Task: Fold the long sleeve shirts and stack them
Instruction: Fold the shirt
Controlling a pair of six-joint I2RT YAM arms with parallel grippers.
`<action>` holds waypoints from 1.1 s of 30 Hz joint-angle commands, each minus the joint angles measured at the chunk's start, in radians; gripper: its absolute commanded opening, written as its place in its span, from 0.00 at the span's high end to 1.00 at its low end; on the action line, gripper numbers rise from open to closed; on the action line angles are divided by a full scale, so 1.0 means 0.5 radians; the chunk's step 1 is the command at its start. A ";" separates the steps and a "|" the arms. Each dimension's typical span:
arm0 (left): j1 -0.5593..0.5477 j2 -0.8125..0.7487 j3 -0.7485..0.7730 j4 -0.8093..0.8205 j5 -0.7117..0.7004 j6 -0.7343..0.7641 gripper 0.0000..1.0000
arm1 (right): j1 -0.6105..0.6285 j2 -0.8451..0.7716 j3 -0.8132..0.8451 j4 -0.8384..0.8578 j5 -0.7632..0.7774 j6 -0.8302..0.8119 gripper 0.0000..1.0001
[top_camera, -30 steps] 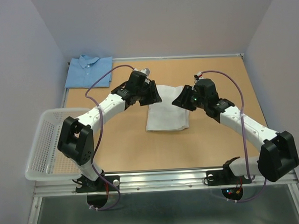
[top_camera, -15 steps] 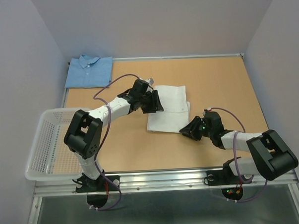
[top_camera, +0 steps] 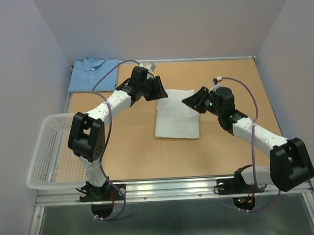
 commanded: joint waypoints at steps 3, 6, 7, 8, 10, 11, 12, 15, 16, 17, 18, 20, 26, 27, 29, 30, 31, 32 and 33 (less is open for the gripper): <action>0.143 0.206 0.528 -0.014 0.124 0.149 0.43 | -0.015 0.472 0.633 0.004 0.217 -0.116 0.57; 0.150 0.393 0.758 -0.088 0.158 0.207 0.43 | -0.030 0.679 0.902 0.016 0.246 -0.112 0.56; 0.150 0.472 0.805 -0.100 0.182 0.216 0.43 | -0.042 0.813 0.952 0.034 0.249 -0.088 0.56; 0.150 0.510 0.839 -0.100 0.201 0.229 0.43 | -0.055 0.869 0.986 0.059 0.255 -0.067 0.56; 0.147 0.605 0.915 -0.100 0.222 0.247 0.43 | -0.088 1.019 0.996 0.223 0.233 0.019 0.56; 0.150 0.632 0.934 -0.091 0.256 0.250 0.43 | -0.131 1.059 0.990 0.276 0.230 0.092 0.56; 0.150 0.663 0.964 -0.091 0.265 0.265 0.43 | -0.153 1.111 0.980 0.310 0.233 0.117 0.56; 0.150 0.774 0.989 -0.079 0.284 0.281 0.43 | -0.245 1.283 0.910 0.442 0.178 0.206 0.56; 0.150 0.783 0.989 -0.076 0.281 0.284 0.43 | -0.294 1.320 0.886 0.467 0.157 0.258 0.56; 0.150 0.798 0.989 -0.070 0.290 0.287 0.43 | -0.318 1.393 0.858 0.494 0.126 0.274 0.56; 0.150 0.805 0.986 -0.063 0.293 0.287 0.43 | -0.343 1.415 0.815 0.522 0.120 0.283 0.56; 0.159 0.823 0.974 -0.042 0.290 0.275 0.43 | -0.410 1.461 0.675 0.626 0.101 0.329 0.56; 0.183 0.841 0.946 0.013 0.305 0.250 0.44 | -0.524 1.553 0.422 0.838 -0.003 0.376 0.56; 0.183 0.841 0.949 0.016 0.311 0.250 0.44 | -0.530 1.554 0.413 0.841 -0.006 0.354 0.56; 0.183 0.838 0.949 0.020 0.339 0.244 0.44 | -0.533 1.548 0.410 0.844 -0.018 0.290 0.56; 0.183 0.835 0.952 0.023 0.357 0.232 0.44 | -0.539 1.538 0.431 0.841 -0.043 0.268 0.56; 0.183 0.817 0.946 0.038 0.388 0.223 0.44 | -0.540 1.499 0.446 0.838 -0.058 0.232 0.56; 0.180 0.808 0.940 0.053 0.406 0.217 0.44 | -0.540 1.477 0.468 0.832 -0.073 0.210 0.56; 0.183 0.799 0.934 0.090 0.422 0.198 0.44 | -0.540 1.447 0.523 0.787 -0.107 0.185 0.56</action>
